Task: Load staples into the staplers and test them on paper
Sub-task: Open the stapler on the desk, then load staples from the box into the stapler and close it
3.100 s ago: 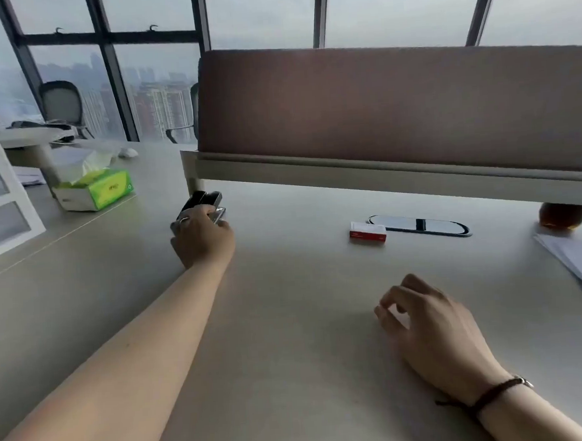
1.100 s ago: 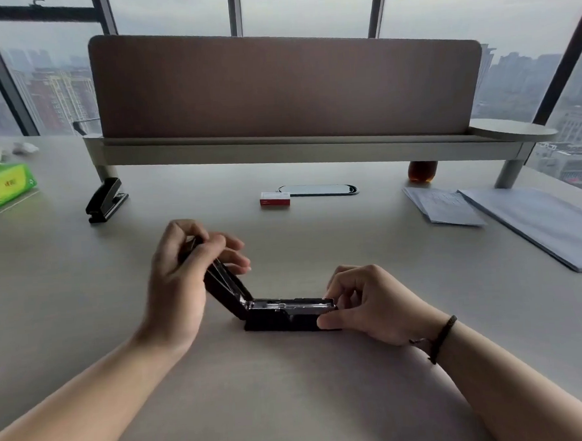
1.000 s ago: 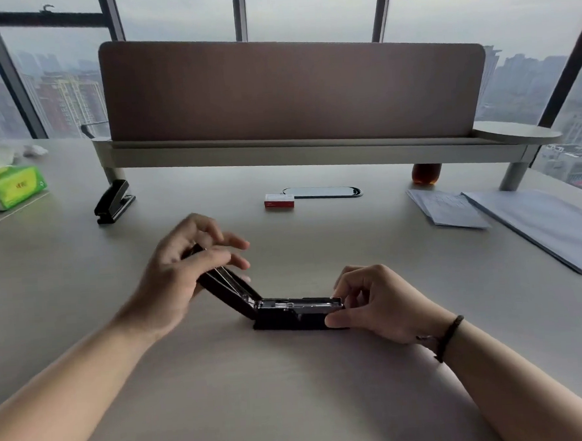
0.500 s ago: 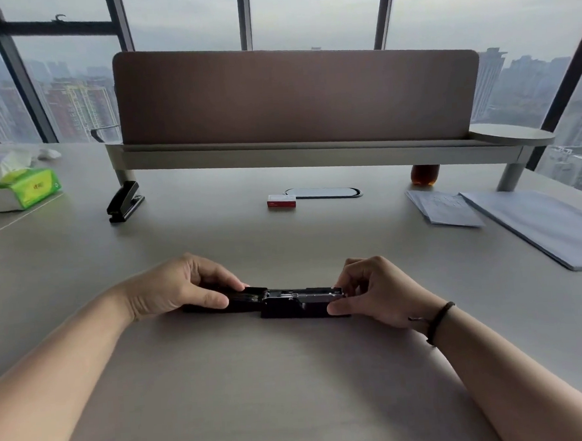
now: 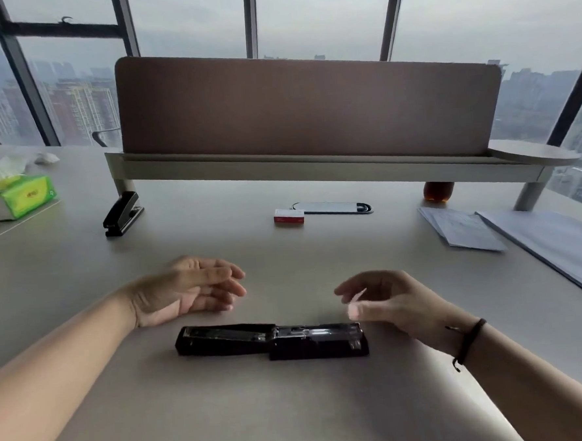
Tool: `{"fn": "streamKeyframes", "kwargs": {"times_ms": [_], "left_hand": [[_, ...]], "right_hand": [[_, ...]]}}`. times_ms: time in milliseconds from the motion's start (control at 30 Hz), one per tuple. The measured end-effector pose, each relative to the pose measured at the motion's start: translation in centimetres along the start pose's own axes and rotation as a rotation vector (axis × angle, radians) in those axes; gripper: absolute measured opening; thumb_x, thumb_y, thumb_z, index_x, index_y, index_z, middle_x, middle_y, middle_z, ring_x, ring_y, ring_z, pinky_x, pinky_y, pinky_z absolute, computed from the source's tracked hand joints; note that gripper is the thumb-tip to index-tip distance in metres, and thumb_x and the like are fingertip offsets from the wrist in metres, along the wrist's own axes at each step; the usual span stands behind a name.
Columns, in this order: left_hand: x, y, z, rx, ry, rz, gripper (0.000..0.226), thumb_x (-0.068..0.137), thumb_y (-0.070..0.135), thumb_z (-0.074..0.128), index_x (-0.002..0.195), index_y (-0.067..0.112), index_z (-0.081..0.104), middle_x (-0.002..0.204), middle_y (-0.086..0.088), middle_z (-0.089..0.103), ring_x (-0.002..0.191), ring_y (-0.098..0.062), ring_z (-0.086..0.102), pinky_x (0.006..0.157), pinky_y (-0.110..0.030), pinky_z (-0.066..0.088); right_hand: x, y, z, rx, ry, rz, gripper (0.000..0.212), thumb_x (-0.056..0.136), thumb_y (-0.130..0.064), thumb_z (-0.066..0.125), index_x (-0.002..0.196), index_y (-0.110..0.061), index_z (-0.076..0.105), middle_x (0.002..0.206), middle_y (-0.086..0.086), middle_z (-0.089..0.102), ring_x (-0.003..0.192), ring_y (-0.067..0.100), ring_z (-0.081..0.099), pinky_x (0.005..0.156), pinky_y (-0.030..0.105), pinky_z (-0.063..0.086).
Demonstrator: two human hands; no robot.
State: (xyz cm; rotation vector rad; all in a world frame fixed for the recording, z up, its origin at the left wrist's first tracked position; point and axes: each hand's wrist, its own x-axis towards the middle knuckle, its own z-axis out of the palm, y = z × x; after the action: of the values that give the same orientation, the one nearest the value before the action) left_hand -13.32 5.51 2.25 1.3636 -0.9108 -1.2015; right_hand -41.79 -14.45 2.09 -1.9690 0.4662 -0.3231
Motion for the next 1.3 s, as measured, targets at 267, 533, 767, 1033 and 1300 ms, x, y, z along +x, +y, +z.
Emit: {"fn": "streamKeyframes", "kwargs": {"times_ms": [267,533,767,1033,1300], "left_hand": [[10.3,0.5,-0.7,0.257,0.522,0.230,0.002,0.086,0.009,0.072,0.088,0.008,0.071,0.081,-0.013,0.068,0.064,-0.023,0.059,0.055,-0.025,0.057],[12.8,-0.6,-2.1,0.445,0.546,0.349,0.016,0.081,0.012,0.078,0.095,0.017,0.073,0.092,-0.006,0.074,0.075,-0.016,0.066,0.070,-0.036,0.057],[12.6,-0.6,-1.8,0.630,0.527,0.350,0.021,0.077,0.018,0.081,0.096,0.023,0.074,0.090,0.007,0.075,0.077,-0.012,0.069,0.077,-0.028,0.054],[11.6,-0.4,1.4,0.843,0.298,0.300,0.054,0.059,0.052,0.084,0.108,0.038,0.067,0.090,0.026,0.068,0.057,-0.003,0.047,0.057,-0.013,0.041],[11.1,-0.7,4.8,0.840,0.093,0.356,0.037,0.064,0.030,0.089,0.098,0.032,0.074,0.062,0.004,0.058,0.053,-0.002,0.041,0.051,-0.022,0.034]], "right_hand": [[16.3,2.4,0.0,-0.369,0.432,0.116,0.057,0.073,-0.049,0.078,0.119,-0.019,0.064,0.110,0.002,0.066,0.086,0.012,0.064,0.075,0.023,0.044],[25.8,2.6,0.7,-0.744,0.418,0.101,0.072,0.071,-0.070,0.064,0.132,-0.033,0.053,0.136,0.002,0.048,0.120,0.025,0.059,0.096,0.038,0.047],[24.9,3.4,0.7,-0.745,0.328,0.005,0.051,0.079,-0.059,0.066,0.117,-0.025,0.068,0.125,0.007,0.056,0.113,0.026,0.060,0.092,0.034,0.048],[12.6,1.8,1.6,-0.627,0.215,-0.072,0.036,0.078,-0.046,0.074,0.108,-0.026,0.073,0.100,-0.004,0.052,0.086,0.010,0.054,0.077,0.024,0.042],[7.4,1.7,1.0,-0.567,0.198,-0.059,0.041,0.071,-0.049,0.078,0.107,-0.030,0.074,0.098,-0.013,0.056,0.074,-0.002,0.054,0.067,0.014,0.039]]}}
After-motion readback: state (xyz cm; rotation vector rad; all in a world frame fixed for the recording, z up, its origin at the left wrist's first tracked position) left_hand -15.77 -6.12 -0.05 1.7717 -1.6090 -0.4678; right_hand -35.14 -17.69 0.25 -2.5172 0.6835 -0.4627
